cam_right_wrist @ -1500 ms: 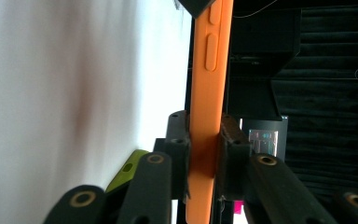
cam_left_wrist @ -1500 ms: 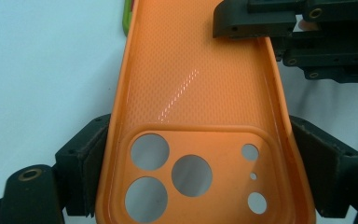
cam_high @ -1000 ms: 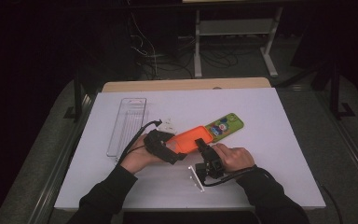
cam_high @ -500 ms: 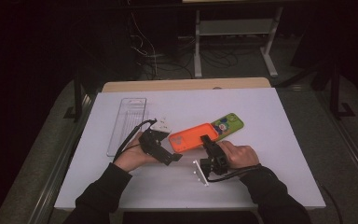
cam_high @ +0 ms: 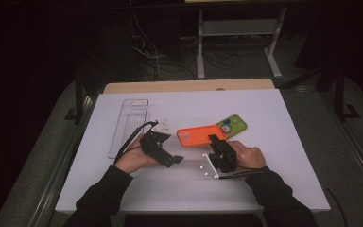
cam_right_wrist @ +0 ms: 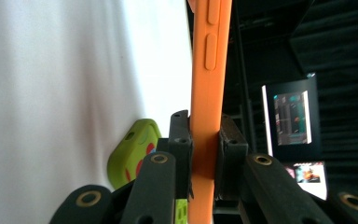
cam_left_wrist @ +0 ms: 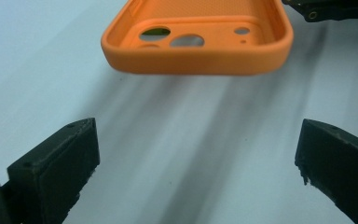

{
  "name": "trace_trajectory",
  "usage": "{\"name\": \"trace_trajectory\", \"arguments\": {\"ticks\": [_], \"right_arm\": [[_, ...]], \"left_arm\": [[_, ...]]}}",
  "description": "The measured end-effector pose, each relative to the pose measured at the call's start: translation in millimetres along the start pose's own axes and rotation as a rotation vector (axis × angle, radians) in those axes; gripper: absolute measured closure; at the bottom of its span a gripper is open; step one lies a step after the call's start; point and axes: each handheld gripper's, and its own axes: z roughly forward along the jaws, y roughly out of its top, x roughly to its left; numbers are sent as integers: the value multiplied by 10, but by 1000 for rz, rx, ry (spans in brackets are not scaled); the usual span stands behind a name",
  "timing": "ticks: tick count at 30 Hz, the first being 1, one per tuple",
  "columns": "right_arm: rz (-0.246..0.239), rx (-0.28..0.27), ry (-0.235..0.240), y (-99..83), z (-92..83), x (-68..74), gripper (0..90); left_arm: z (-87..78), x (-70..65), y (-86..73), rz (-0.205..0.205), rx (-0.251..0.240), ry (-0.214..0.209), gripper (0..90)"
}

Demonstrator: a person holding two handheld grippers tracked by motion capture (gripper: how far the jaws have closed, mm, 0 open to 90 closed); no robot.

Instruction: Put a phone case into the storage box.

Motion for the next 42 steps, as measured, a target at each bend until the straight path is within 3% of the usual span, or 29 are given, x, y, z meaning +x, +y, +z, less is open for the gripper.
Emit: {"name": "trace_trajectory", "arguments": {"ticks": [4,5,10,11,12,14,16,17,20,21,28,30,31,33,38,40,41,42], "right_arm": [[79,17,44,-32,22,-30,781],[79,17,44,-32,22,-30,781],[182,28,77,-57,32,-75,781],[182,28,77,-57,32,-75,781],[225,28,92,-55,35,-77,781],[237,28,107,-71,41,-103,781],[283,24,135,-97,53,-141,781],[283,24,135,-97,53,-141,781],[388,32,163,-113,42,-181,781],[452,27,172,-115,44,-189,781],[542,13,231,-179,61,-256,782],[599,9,256,-193,65,-276,782],[688,-2,290,-205,68,-297,782],[704,-2,300,-213,68,-306,782],[839,-21,361,-288,87,-371,782],[855,-22,372,-303,92,-382,782],[908,-26,390,-325,98,-397,782],[925,-30,398,-337,102,-406,782]], "left_arm": [[13,-13,-3,-18,-3,4,0],[13,-13,-3,-18,-3,4,0],[14,-12,-3,-13,2,7,0],[26,-23,-3,-27,-13,6,0],[28,-18,-3,-17,-10,7,0],[30,-10,-1,-3,-8,8,0],[25,-8,-1,-3,-4,8,0],[11,6,2,17,14,9,0],[17,-3,-2,-3,1,13,0],[16,1,-1,0,1,13,0],[19,-3,-2,-8,0,13,0],[21,-9,-3,-19,-3,13,0],[22,-9,-4,-19,-2,13,0],[22,-10,-4,-20,-3,13,0],[22,-7,-5,-20,-3,17,0],[21,-3,-6,-17,-1,16,0],[22,-3,-6,-17,-2,16,0],[21,-2,-7,-16,0,18,0]]}}
